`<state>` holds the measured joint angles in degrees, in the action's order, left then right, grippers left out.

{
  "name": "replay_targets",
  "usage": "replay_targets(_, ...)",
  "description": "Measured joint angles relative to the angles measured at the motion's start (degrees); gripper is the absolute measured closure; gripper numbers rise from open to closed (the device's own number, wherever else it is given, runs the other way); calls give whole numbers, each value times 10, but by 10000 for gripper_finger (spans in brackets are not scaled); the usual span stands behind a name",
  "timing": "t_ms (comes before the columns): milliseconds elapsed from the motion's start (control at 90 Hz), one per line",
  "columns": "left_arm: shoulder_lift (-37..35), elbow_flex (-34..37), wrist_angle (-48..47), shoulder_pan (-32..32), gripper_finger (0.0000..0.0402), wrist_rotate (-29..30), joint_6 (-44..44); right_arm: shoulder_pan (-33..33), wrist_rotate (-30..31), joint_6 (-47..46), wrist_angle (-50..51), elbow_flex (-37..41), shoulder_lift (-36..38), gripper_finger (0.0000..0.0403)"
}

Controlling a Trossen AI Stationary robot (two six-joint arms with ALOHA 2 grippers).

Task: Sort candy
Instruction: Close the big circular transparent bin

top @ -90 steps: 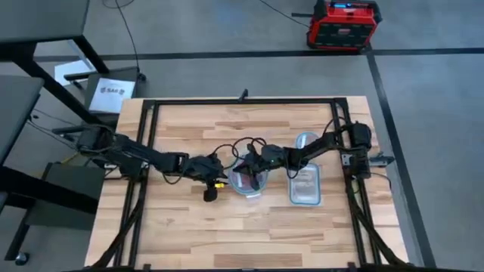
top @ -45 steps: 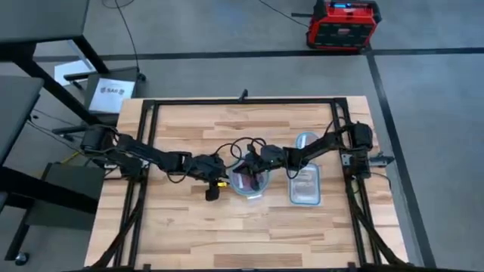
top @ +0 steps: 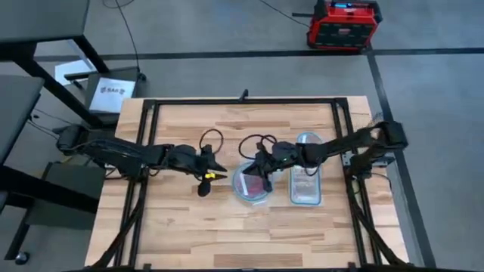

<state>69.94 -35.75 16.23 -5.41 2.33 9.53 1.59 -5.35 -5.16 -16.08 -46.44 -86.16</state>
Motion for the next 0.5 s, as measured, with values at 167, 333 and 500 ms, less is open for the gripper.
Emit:
replay_targets(167,64,-21,14,-1,304,-12,7,-13,122,-54,246,0,94,403)
replay_targets(333,153,-56,11,-5,304,-29,13,-42,172,-111,361,0,104,403)
replay_targets(500,205,-84,2,-11,304,-53,5,-46,125,-137,299,23,46,403)
